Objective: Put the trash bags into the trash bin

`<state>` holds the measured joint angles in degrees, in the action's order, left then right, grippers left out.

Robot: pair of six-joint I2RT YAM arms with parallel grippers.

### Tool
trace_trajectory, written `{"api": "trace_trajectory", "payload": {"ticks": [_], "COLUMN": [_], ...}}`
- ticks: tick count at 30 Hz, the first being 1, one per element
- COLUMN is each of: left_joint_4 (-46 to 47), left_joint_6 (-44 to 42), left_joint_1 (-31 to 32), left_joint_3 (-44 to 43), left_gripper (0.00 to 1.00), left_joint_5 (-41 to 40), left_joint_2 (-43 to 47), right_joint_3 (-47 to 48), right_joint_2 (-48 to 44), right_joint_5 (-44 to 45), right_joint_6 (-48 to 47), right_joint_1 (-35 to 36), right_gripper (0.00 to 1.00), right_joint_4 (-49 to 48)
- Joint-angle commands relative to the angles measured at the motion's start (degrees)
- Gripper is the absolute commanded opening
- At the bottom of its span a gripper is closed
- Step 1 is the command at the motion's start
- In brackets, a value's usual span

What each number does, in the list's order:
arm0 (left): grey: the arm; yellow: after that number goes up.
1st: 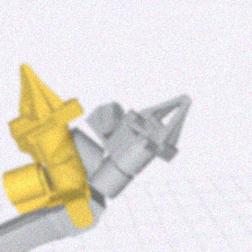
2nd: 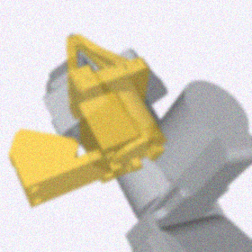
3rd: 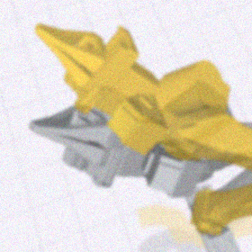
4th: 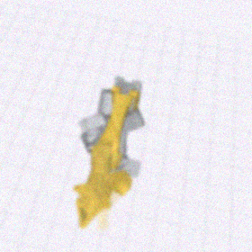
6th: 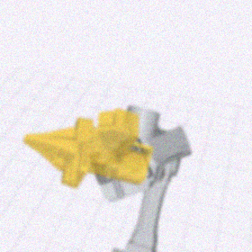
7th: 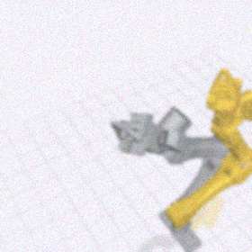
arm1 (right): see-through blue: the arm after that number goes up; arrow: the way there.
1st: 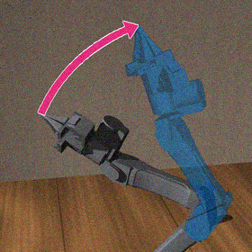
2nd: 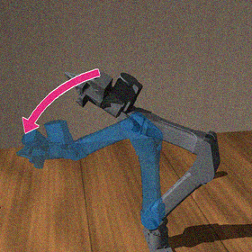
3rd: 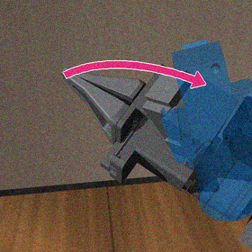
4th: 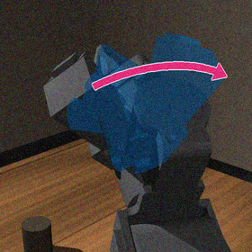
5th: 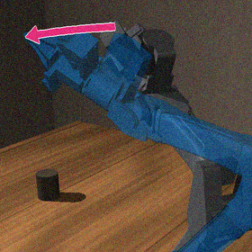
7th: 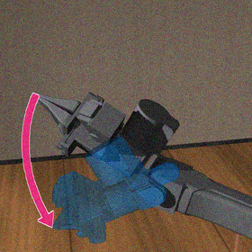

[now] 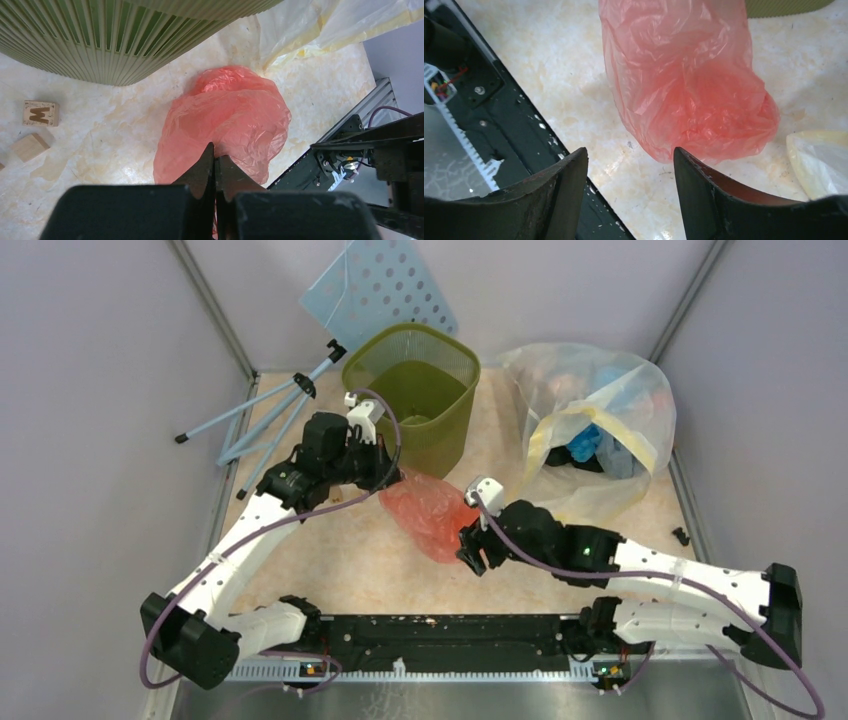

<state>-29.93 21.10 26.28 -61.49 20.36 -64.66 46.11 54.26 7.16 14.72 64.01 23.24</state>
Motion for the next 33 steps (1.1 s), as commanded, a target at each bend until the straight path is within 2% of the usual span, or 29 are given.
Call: {"api": "trace_trajectory", "payload": {"ticks": [1,4,14,19,20,23,25,29,33], "left_joint_4": [3.0,3.0,3.2,3.6,3.6,3.1,2.1,1.0,-0.1], "left_joint_6": [0.3,0.3,-0.2,-0.3,-0.3,-1.1,-1.9,-3.2,-3.7], "left_joint_1": [-0.5,-0.6,-1.4,-1.9,-2.0,-2.3,-2.4,-2.5,-2.5], "left_joint_3": [0.3,0.4,0.9,1.4,1.4,1.0,0.6,-0.3,-1.6], "left_gripper": [0.0,0.0,0.0,0.0,0.0,0.0,0.0,0.0,0.0], "left_joint_5": [0.7,0.4,1.1,0.9,0.9,0.4,-1.0,-3.7,-4.6], "left_joint_2": [0.0,0.0,-0.7,-0.7,-0.7,-0.8,-0.6,0.1,0.8], "right_joint_3": [-3.3,-6.1,-6.5,-2.4,-1.6,2.0,4.1,7.8,12.9], "right_joint_2": [1.6,3.2,16.2,26.1,27.4,28.4,25.7,16.6,9.3], "right_joint_5": [11.9,15.0,28.8,36.0,37.2,41.4,41.5,35.4,28.1], "right_joint_6": [1.5,2.9,6.8,8.8,9.6,13.3,13.4,10.0,9.9], "right_joint_1": [5.2,8.2,11.6,11.8,11.9,11.9,11.9,10.3,5.0], "right_gripper": [0.65,0.74,0.75,0.6,0.53,0.12,0.01,0.0,0.0], "right_joint_4": [-5.1,-9.0,-16.9,-16.3,-15.7,-10.0,-7.5,-4.9,0.3]}}
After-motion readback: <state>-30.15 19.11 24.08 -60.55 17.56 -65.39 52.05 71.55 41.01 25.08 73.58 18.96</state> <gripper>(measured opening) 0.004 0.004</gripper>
